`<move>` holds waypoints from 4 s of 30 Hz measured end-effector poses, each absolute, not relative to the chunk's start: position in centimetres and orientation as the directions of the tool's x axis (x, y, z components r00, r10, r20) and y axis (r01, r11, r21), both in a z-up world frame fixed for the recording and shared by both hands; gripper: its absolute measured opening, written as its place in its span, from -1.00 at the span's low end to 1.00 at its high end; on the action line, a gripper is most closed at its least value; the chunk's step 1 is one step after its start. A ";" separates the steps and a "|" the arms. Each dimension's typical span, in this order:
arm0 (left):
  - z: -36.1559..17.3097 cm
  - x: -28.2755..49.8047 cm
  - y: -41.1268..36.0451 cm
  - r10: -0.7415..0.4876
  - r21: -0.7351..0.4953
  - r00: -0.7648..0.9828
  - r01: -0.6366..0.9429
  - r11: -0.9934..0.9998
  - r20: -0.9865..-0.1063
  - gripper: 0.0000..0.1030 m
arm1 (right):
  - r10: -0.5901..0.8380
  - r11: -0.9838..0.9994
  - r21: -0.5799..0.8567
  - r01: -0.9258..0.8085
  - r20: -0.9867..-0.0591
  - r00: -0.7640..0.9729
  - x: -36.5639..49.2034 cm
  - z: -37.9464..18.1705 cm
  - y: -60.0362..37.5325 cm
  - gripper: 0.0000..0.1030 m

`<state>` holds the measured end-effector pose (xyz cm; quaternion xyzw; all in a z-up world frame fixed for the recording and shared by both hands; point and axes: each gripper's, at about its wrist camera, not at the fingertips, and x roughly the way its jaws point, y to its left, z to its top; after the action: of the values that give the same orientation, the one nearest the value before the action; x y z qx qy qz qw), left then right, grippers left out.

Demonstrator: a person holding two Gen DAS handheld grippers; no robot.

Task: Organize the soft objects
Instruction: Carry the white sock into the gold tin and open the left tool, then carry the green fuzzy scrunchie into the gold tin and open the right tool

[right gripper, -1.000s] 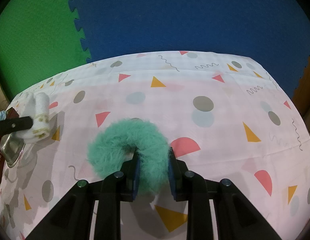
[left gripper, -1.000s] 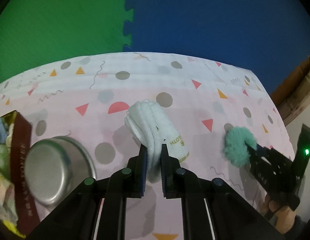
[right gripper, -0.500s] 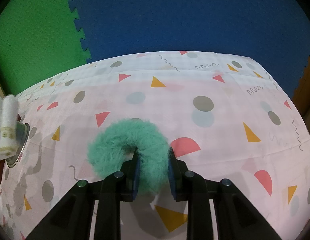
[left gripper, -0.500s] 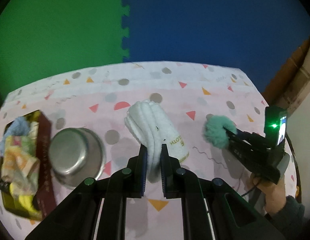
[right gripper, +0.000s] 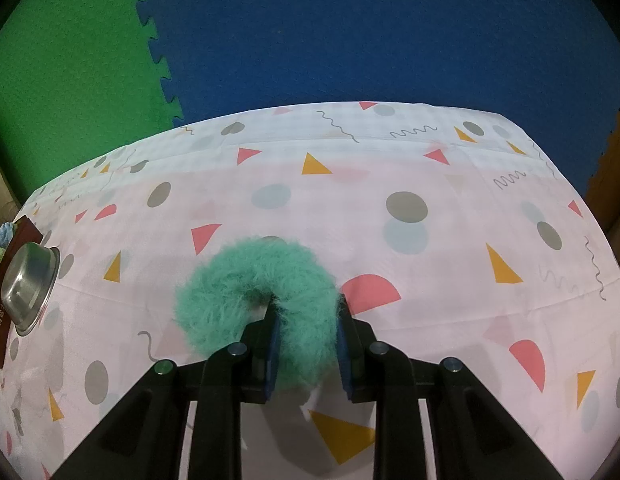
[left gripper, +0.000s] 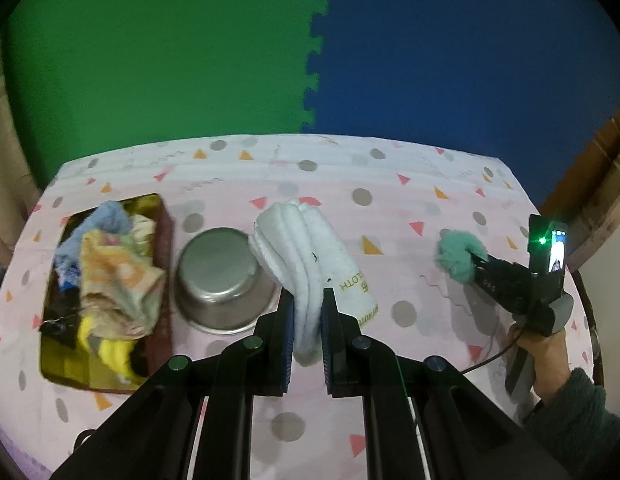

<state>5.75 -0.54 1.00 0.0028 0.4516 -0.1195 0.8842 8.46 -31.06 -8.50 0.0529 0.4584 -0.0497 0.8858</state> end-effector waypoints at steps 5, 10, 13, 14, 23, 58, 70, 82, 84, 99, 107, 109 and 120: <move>2.0 5.1 1.6 -0.189 -0.095 0.584 0.187 0.978 -0.790 -0.80 | -0.040 0.989 0.048 0.137 -0.817 0.575 8.5 -8.5 -31.0 -0.52; 3.1 4.6 4.4 -0.161 -0.091 0.603 0.146 0.985 -0.781 -0.80 | -0.038 0.989 0.051 0.137 -0.817 0.575 8.5 -8.4 -31.1 -0.52; 3.8 4.5 6.9 -0.131 -0.085 0.614 0.103 0.991 -0.778 -0.80 | -0.041 0.989 0.047 0.137 -0.818 0.574 8.5 -8.5 -31.1 -0.52; 4.0 4.5 7.5 -0.118 -0.080 0.616 0.089 0.993 -0.779 -0.80 | -0.042 0.989 0.046 0.137 -0.818 0.574 8.5 -8.5 -31.0 -0.52; 3.9 4.5 15.2 0.049 0.006 0.613 -0.072 0.997 -0.788 -0.80 | -0.042 0.989 0.045 0.137 -0.818 0.574 8.5 -8.4 -31.0 -0.52; -5.4 5.9 21.9 0.108 0.036 0.492 -0.154 0.987 -0.864 -0.26 | -0.085 0.991 -0.011 0.132 -0.820 0.566 8.8 -8.5 -30.4 -0.52; -3.0 4.0 21.6 0.204 0.082 0.574 -0.231 0.969 -0.793 0.00 | -0.094 0.991 -0.024 0.129 -0.819 0.567 8.8 -8.4 -30.3 -0.52; -2.4 2.6 21.5 0.323 0.113 0.623 -0.353 0.929 -0.712 0.14 | -0.059 0.987 0.038 0.156 -0.818 0.573 7.9 -8.1 -30.7 -0.59; -2.5 2.5 21.4 0.327 0.117 0.622 -0.354 0.928 -0.712 0.15 | -0.053 0.984 0.055 0.169 -0.817 0.574 7.6 -8.0 -30.7 -0.63; -2.7 1.3 21.3 0.326 0.115 0.635 -0.350 0.930 -0.700 0.24 | -0.018 0.992 0.061 0.112 -0.801 0.598 5.9 -4.4 -26.8 -0.65; -2.9 0.9 22.3 0.339 0.108 0.629 -0.376 0.920 -0.699 0.25 | 0.056 0.996 0.088 0.022 -0.790 0.611 6.1 -2.1 -22.2 -0.65; -3.0 1.0 22.6 0.341 0.103 0.628 -0.383 0.918 -0.700 0.27 | 0.076 0.996 0.089 -0.008 -0.787 0.613 6.1 -1.5 -20.8 -0.65; -3.0 0.5 23.2 0.360 0.097 0.619 -0.417 0.904 -0.698 0.31 | 0.196 0.976 0.091 -0.198 -0.763 0.615 6.4 1.8 -12.1 -0.65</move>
<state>0.54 23.22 -2.97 -0.0372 0.3791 0.2161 0.8990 6.42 -12.14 1.77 -0.0010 0.4246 0.1095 0.8987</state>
